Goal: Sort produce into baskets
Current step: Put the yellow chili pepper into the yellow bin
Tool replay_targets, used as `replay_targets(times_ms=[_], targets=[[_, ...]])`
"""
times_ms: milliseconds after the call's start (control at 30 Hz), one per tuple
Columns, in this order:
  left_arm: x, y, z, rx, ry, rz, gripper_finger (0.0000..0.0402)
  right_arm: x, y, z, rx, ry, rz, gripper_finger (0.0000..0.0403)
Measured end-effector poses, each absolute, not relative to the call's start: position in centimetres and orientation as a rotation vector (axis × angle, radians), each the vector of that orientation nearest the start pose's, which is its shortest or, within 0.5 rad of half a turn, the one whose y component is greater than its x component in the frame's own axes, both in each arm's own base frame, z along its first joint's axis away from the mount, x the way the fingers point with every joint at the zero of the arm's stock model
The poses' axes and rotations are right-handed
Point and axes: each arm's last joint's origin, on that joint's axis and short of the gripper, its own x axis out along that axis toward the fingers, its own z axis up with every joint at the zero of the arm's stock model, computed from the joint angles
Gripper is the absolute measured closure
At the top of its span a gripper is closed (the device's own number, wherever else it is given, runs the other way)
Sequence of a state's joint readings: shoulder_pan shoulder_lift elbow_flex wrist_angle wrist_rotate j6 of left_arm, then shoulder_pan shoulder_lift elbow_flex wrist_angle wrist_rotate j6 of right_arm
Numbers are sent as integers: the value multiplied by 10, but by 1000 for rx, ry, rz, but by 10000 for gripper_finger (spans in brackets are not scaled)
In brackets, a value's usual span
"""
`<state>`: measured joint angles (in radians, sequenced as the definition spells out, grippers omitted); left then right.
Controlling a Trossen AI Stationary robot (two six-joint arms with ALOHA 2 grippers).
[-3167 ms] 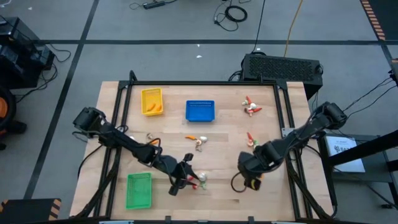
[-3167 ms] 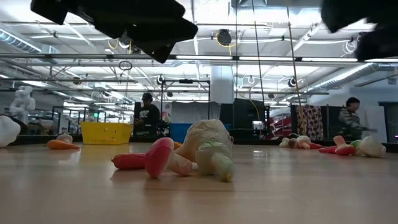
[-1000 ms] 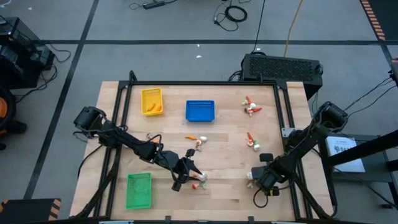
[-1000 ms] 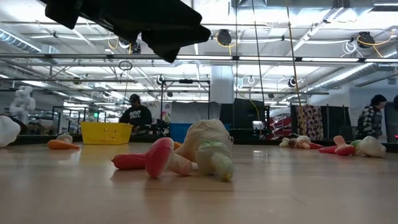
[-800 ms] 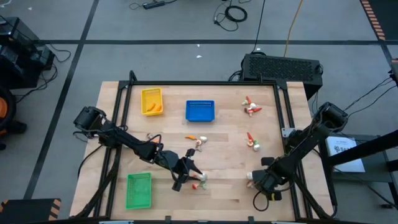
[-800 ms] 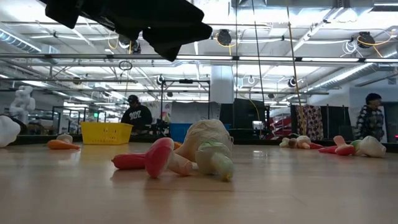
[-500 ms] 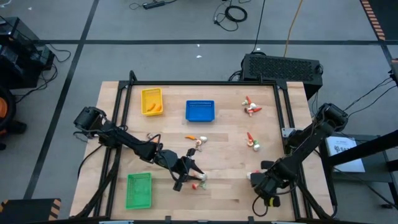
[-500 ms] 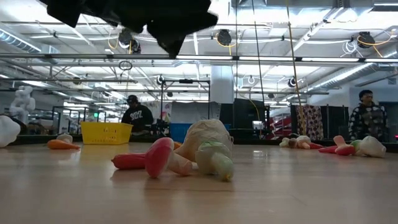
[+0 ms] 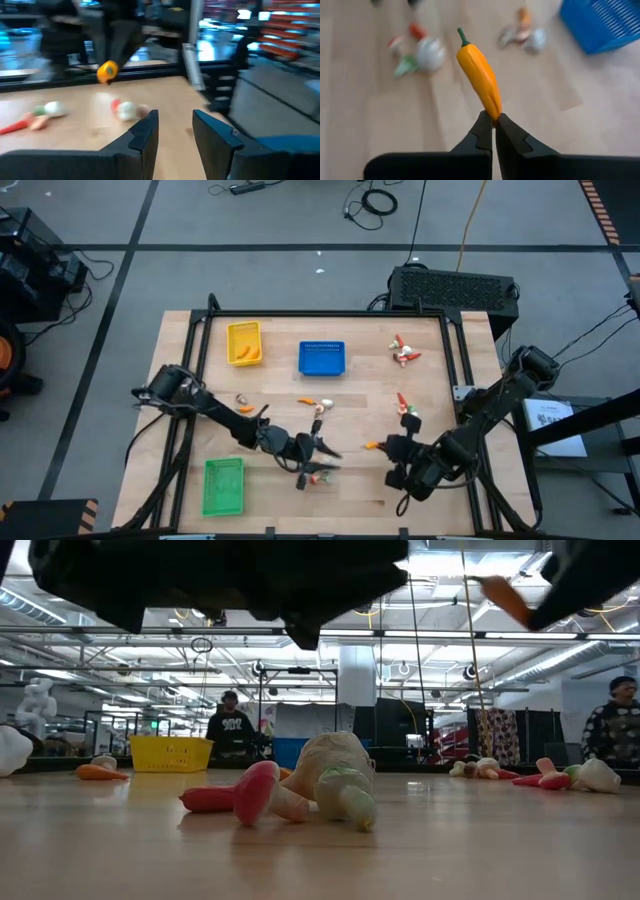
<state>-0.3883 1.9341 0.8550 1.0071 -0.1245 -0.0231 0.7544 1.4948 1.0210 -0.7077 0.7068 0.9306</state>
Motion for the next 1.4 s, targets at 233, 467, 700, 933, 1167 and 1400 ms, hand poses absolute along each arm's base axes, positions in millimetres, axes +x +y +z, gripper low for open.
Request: replay_targets(times_ms=[233,467,700,933,1167,1400], targets=[[368,-129,166,-99,40,-18,274,224,168,226,78,741,-416,403],[376,-122,174,-115,17,5,274,227,164,226,62,746,-423,402],[380,-115,175,-114,12,16,274,226,164,226,60,748,-421,402],[381,-114,175,-113,14,-7,274,229,160,226,60,750,-434,402],[381,-111,175,-111,14,-3,274,234,154,226,46,756,-450,402],[383,-106,175,-111,16,6,274,235,151,226,28,762,-450,402]])
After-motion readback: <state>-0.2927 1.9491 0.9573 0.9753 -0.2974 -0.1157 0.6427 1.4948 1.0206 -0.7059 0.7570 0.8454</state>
